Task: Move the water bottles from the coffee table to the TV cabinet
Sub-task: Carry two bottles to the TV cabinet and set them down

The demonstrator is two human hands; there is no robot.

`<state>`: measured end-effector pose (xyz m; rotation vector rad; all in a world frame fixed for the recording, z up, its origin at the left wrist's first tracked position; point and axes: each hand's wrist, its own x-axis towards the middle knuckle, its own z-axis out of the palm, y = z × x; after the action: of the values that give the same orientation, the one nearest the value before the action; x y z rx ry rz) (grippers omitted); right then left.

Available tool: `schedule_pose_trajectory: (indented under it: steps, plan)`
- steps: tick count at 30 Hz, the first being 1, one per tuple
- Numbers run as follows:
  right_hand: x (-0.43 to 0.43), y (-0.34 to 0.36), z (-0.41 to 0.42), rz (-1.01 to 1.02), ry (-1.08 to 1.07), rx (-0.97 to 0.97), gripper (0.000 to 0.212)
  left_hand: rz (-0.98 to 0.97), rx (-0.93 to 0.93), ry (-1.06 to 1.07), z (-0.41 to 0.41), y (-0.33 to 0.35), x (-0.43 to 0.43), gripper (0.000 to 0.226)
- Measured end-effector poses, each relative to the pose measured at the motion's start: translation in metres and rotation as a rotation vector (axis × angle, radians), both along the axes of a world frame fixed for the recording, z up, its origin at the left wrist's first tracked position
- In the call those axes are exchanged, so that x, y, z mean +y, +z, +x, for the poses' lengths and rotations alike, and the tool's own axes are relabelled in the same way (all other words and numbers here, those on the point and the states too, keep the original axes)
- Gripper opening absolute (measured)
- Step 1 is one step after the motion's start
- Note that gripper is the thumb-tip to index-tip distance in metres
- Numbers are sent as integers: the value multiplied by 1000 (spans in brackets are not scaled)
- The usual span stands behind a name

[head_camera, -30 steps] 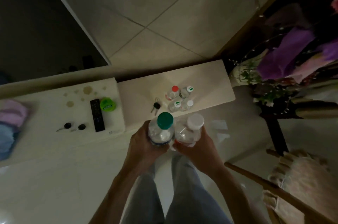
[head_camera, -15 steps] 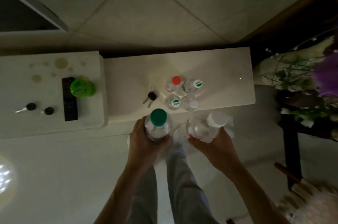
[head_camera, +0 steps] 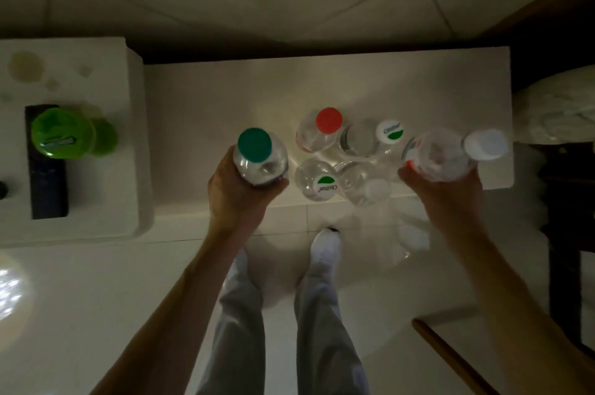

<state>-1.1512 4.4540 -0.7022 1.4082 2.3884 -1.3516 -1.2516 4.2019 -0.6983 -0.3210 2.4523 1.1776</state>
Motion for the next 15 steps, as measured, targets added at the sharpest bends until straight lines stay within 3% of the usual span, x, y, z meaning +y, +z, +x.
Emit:
schedule_pose_trajectory:
  steps: [9,15]
  plan:
    - [9,-60,-3,-85,25,41,61,26,-11,-84,-9,-57,16,61]
    - [5,-79,4,-129,47,44,65,44,19,-162,-11,-64,23,65]
